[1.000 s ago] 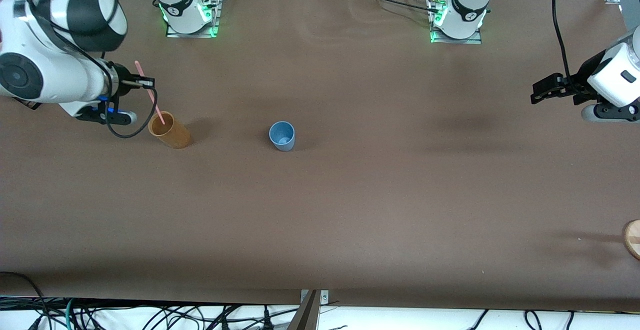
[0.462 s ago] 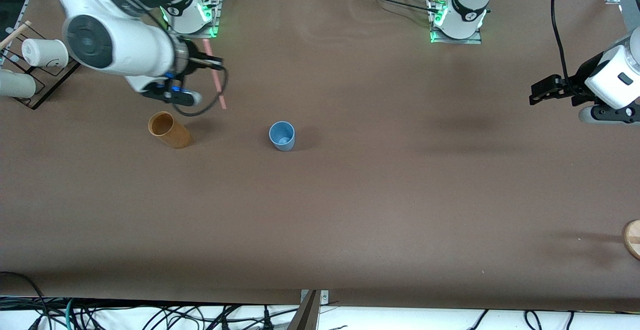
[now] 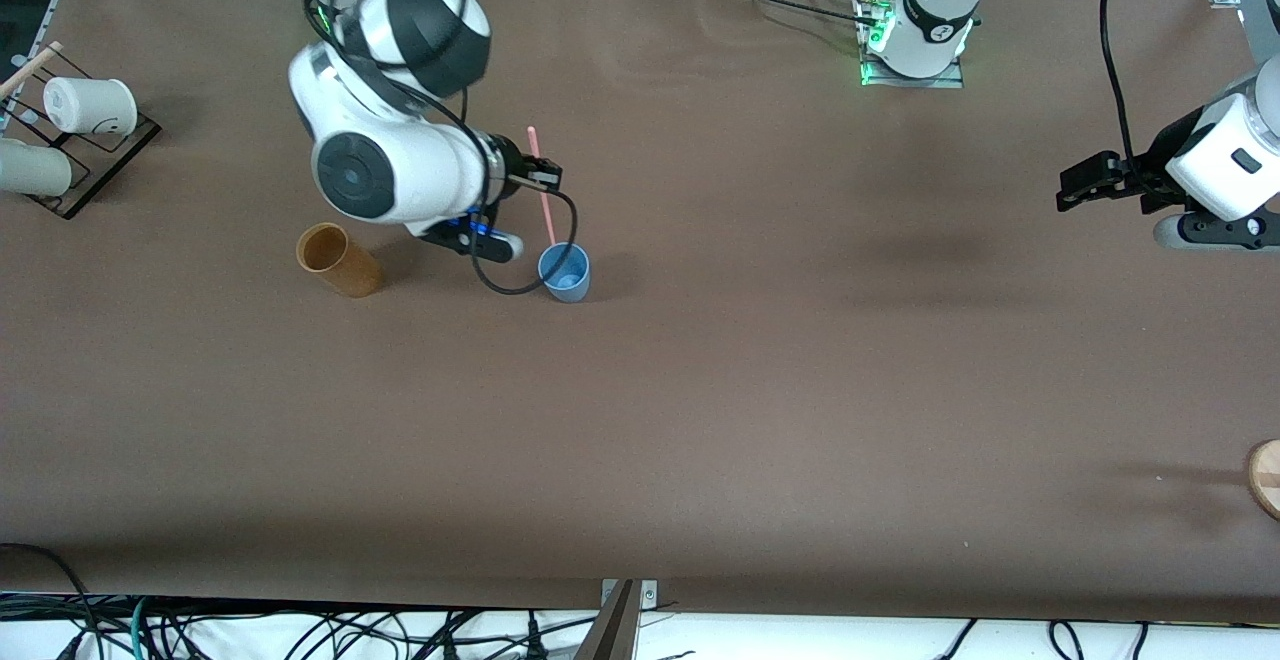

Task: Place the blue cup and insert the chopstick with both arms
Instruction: 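Move the chopstick with the right gripper over the blue cup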

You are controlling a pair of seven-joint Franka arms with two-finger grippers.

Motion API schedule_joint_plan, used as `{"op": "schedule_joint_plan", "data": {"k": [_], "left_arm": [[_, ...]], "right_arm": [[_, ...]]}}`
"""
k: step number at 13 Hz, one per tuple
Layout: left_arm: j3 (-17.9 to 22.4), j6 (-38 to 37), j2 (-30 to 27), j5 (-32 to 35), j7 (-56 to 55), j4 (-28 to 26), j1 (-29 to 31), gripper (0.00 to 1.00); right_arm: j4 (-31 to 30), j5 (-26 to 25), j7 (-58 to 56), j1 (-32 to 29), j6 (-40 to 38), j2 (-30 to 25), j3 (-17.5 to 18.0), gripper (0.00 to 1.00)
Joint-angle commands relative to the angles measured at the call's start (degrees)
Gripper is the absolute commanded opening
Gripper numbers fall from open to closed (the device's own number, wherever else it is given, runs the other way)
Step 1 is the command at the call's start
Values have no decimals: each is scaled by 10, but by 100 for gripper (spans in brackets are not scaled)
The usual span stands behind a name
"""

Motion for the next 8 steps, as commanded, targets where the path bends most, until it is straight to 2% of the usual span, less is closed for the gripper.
{"op": "schedule_joint_plan", "data": {"k": [1,3,8], "left_arm": [[-6,3,2,5,14,4,7,100],[-6,3,2,5,15,4,7,100],[-6,3,3,5,15,4,6,100]], "right_arm": [[22,-8,-20,18,2,20,-5,0],[25,-37,-28,25,52,27,-5,0],[25,-76,-31,25,56,44,-6,0]]}}
